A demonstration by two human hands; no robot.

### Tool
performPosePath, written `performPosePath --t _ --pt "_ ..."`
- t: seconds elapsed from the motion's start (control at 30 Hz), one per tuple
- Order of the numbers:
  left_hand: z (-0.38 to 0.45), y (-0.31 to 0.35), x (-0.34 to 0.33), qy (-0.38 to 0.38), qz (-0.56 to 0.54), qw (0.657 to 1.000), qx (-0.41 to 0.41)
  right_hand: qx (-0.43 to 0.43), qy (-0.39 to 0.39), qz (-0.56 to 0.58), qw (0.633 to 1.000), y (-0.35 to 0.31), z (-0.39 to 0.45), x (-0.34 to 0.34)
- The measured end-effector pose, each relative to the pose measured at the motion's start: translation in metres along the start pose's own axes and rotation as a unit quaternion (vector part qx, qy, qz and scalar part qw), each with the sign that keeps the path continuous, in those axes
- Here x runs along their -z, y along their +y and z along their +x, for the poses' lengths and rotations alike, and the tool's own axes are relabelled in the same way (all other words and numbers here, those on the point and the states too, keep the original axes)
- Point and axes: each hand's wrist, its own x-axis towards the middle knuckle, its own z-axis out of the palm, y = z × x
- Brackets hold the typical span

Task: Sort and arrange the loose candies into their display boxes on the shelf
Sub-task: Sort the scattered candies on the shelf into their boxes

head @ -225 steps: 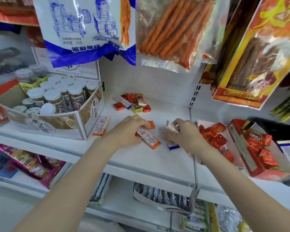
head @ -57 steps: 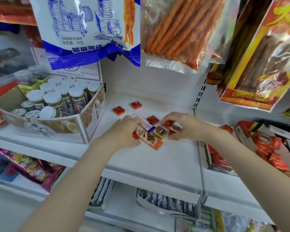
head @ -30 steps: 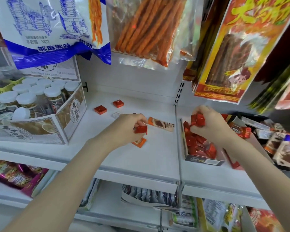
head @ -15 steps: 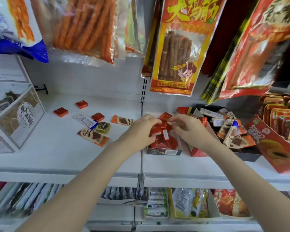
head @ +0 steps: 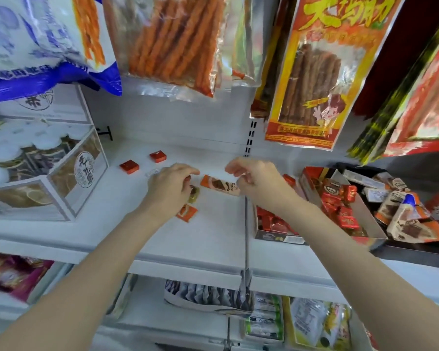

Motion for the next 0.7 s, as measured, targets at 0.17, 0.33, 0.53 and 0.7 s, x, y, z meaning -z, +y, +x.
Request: performPosePath --t 0.17,0.33,0.53,0.7 --pt "0.006 -0.053 0.018 0.035 -0.017 0.997 0.069 0.037 -0.125 -0.032 0.991 -0.009 0.063 -0.045" --pt "0.005 -0.090 0.024 -0.042 0.047 0.995 0.080 0.047 -0.204 -0.008 0.978 -0.014 0.104 -0.067" --pt "0.005 -0.089 0.033 -0.020 0.004 0.998 0.059 0.045 -0.164 -0.071 0.983 -0.021 0.144 -0.082" --pt "0.003 -0.088 0.033 -0.031 0.056 0.996 0.066 0.052 -0.229 -0.138 0.962 -0.046 0.168 -0.096"
